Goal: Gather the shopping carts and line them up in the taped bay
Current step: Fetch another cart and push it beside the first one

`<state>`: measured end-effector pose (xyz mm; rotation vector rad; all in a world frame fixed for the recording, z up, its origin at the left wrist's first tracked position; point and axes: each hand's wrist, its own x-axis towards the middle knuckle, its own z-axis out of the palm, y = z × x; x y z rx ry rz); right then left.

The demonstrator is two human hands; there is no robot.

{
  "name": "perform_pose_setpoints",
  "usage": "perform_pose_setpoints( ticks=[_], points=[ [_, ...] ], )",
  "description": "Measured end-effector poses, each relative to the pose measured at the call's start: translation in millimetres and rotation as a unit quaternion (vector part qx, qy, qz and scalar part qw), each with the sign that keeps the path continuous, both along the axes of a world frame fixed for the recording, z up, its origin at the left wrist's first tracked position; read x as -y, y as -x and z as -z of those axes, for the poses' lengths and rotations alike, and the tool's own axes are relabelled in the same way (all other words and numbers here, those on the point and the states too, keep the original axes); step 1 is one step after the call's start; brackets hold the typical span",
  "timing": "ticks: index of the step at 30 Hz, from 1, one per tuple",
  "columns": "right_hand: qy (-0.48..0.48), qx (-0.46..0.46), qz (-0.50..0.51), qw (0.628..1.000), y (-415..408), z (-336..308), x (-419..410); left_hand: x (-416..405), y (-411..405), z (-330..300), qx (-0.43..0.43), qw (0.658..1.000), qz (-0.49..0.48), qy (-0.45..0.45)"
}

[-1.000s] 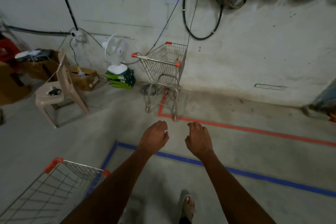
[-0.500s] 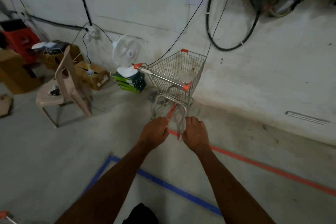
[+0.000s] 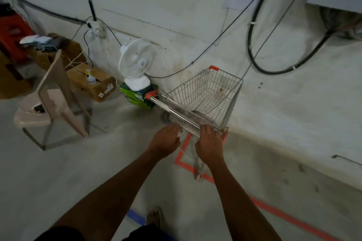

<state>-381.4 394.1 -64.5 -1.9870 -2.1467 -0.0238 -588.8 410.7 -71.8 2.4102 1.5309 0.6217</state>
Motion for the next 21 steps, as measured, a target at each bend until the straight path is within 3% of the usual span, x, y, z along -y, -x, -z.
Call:
perform_pose_setpoints(
  ticks=[3,9,17,21],
  points=[
    [0.079,-0.01,0.02,0.997,13.3,19.8,-54.6,-70.6,10.9,-3.8,-0.017,0.999,0.032,0.007],
    [0.165,-0.014,0.027,0.986,6.9,43.1,-104.0,-156.6,14.8,27.8,-0.129,0.987,0.087,0.037],
    [0.158,0.018,-0.017,0.987,-7.0,50.4,-115.9,-176.5,-10.6,27.2,-0.221,0.971,0.059,0.061],
    [0.142,-0.021,-0.029,0.989,-13.8,52.3,-104.4,-163.4,-19.8,27.1,-0.276,0.958,0.031,0.073]
  ],
)
